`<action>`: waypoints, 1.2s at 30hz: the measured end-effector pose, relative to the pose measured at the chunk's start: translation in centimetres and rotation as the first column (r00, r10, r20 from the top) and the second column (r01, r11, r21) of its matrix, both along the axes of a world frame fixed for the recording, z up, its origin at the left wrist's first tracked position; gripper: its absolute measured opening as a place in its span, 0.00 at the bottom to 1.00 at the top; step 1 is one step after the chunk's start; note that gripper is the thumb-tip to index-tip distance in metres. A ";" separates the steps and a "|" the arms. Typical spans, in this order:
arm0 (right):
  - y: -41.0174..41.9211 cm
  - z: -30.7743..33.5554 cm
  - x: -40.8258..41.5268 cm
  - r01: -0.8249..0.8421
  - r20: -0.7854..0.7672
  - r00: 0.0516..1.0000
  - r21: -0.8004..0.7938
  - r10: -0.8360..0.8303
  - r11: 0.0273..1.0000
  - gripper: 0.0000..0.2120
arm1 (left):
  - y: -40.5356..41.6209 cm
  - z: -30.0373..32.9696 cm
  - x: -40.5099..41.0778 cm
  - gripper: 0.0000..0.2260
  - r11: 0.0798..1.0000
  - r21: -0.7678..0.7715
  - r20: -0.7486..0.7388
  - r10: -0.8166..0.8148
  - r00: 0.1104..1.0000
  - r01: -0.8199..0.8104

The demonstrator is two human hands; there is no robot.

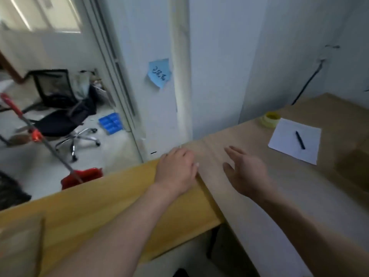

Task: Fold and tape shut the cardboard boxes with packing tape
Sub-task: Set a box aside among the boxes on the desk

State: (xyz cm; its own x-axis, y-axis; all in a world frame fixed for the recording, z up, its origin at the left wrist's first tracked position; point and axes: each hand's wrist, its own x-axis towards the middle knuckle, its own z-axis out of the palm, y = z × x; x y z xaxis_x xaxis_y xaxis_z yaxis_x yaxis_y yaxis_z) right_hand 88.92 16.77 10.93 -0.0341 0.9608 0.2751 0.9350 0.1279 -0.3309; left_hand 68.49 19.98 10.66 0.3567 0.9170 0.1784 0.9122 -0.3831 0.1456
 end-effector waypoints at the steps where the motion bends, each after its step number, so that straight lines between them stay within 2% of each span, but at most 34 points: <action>1: 0.0 0.3 -1.9 -0.041 0.017 0.999 0.000 0.041 0.999 0.17 | -0.7 0.1 -2.1 0.19 0.999 0.000 -0.002 0.041 0.999 -0.041; 10: -1.6 1.0 -19.3 -0.310 0.067 0.949 0.017 0.308 0.951 0.21 | -6.8 -0.3 -19.4 0.19 0.955 0.006 -0.001 0.298 0.955 -0.298; 15: -2.8 0.4 -29.4 -0.373 0.120 0.921 -0.006 0.371 0.928 0.23 | -9.8 -1.3 -29.0 0.19 0.925 0.009 0.017 0.380 0.925 -0.380; 23: -5.2 -3.2 -47.9 -0.435 0.094 0.891 -0.097 0.443 0.895 0.23 | -16.0 -5.2 -47.0 0.19 0.874 -0.078 -0.010 0.480 0.877 -0.479; 27: -6.7 -5.9 -55.7 -0.473 0.061 0.866 -0.217 0.496 0.854 0.26 | -19.3 -7.6 -54.6 0.17 0.831 -0.133 -0.015 0.543 0.840 -0.540; 32: -8.5 -10.5 -61.3 -0.488 0.030 0.836 -0.417 0.548 0.767 0.26 | -22.7 -11.1 -60.4 0.21 0.765 -0.244 -0.058 0.602 0.796 -0.596; 34: -9.0 -12.5 -62.3 -0.434 0.049 0.841 -0.531 0.538 0.727 0.33 | -23.7 -12.7 -62.1 0.26 0.720 -0.330 -0.086 0.621 0.779 -0.610; 36: -9.5 -14.5 -62.7 -0.375 0.062 0.848 -0.631 0.526 0.679 0.42 | -24.6 -14.3 -63.5 0.36 0.630 -0.461 -0.129 0.649 0.750 -0.625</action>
State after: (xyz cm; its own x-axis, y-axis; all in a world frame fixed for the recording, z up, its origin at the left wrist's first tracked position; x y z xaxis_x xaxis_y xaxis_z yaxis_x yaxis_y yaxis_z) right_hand 26.21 7.32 -3.52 -0.4920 0.7756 -0.3954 0.8689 0.4092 -0.2785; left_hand 4.94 -4.58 -3.60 -0.3445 0.8856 -0.3115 0.8915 0.4126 0.1870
